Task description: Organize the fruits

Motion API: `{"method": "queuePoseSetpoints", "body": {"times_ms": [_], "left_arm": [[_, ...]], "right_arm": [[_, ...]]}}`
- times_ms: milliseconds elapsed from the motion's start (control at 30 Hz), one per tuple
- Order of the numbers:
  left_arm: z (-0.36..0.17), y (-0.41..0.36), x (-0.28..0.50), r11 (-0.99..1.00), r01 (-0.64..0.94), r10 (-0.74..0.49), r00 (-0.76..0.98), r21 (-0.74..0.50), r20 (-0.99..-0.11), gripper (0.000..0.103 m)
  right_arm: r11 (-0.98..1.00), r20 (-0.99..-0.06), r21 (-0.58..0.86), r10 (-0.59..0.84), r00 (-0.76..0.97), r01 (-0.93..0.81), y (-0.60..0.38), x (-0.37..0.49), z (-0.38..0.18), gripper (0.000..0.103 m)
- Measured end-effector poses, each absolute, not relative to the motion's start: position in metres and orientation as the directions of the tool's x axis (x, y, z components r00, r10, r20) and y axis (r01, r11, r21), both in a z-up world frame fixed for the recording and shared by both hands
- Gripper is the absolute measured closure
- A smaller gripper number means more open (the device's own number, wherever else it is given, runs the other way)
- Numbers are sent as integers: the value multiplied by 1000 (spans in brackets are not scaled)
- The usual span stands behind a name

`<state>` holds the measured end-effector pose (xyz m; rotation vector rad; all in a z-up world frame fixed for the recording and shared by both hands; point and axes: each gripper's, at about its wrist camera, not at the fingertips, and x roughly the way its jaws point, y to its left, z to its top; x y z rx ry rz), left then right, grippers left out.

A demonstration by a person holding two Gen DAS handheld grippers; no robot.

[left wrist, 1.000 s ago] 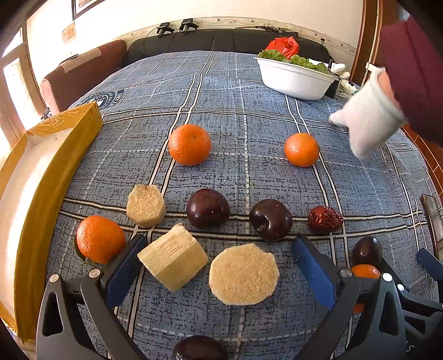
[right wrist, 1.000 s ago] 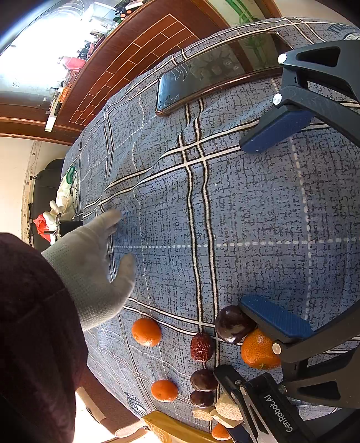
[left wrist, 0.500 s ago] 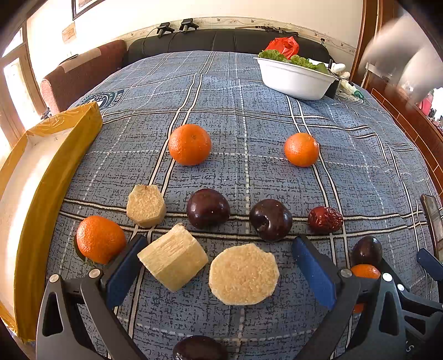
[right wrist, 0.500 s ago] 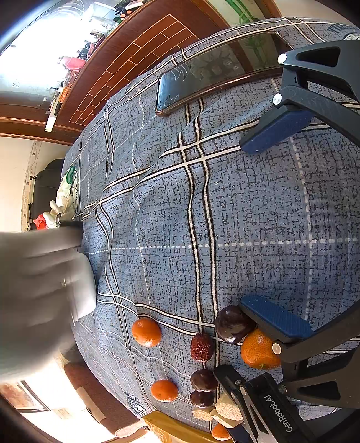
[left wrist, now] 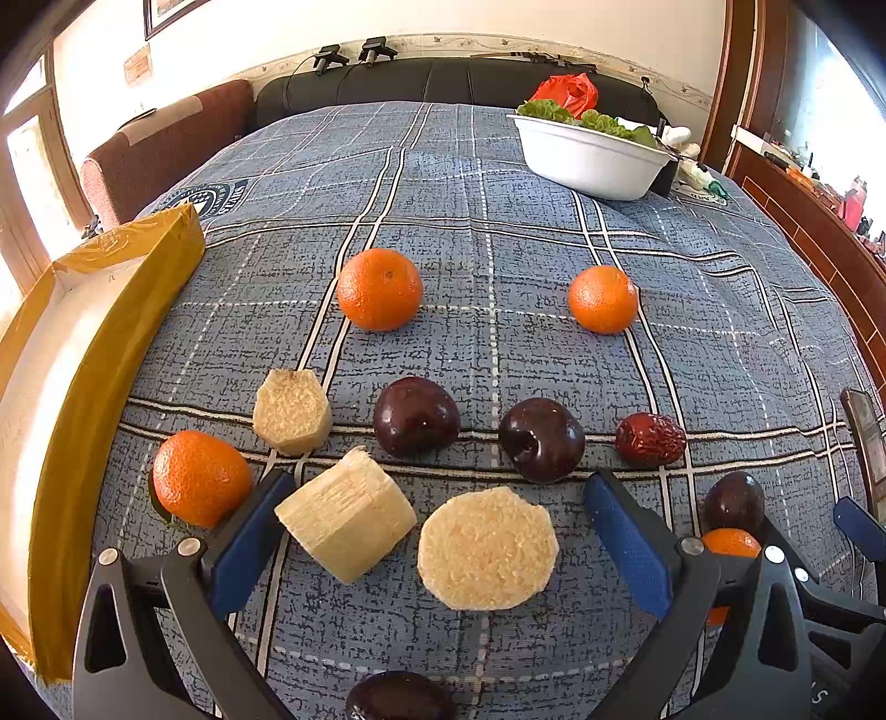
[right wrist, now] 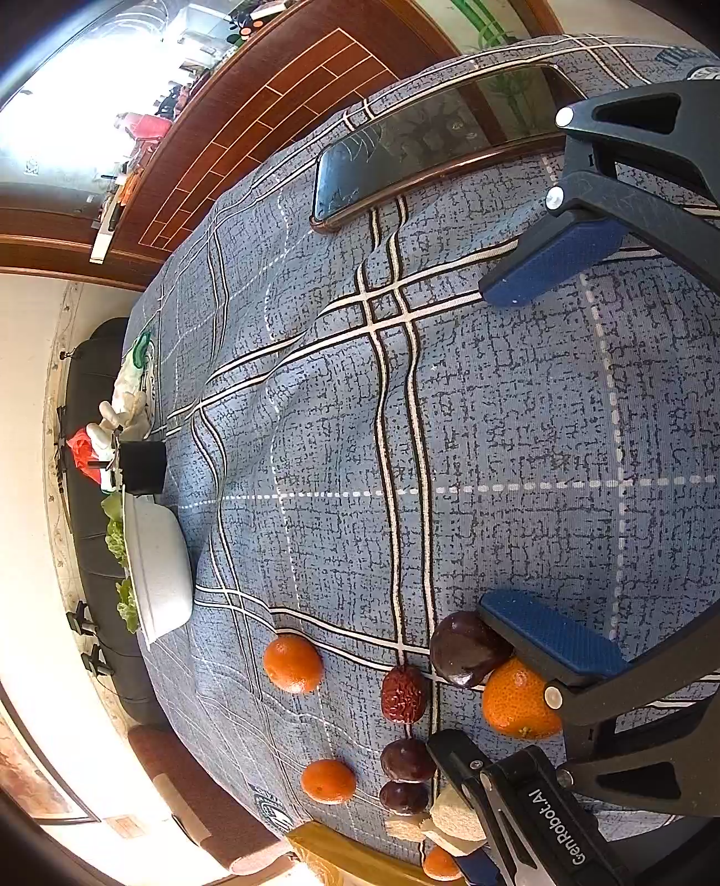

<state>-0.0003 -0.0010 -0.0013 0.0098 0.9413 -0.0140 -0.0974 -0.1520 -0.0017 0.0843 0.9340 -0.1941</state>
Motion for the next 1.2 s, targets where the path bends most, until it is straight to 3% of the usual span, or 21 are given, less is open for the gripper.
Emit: {"method": "queuePoseSetpoints", "body": {"times_ms": [567, 1067, 1200], "left_arm": [[-2, -1, -2, 1000, 14, -7, 586, 2, -810, 0], [2, 6, -22, 987, 162, -85, 492, -5, -866, 0], [23, 22, -41, 982, 169, -159, 537, -79, -829, 8]], "right_arm": [[979, -805, -10, -129, 579, 204, -152, -97, -1, 0], [991, -850, 27, -46, 524, 131, -160, -94, 1, 0], [993, -857, -6, -65, 511, 116, -154, -95, 1, 0]]}}
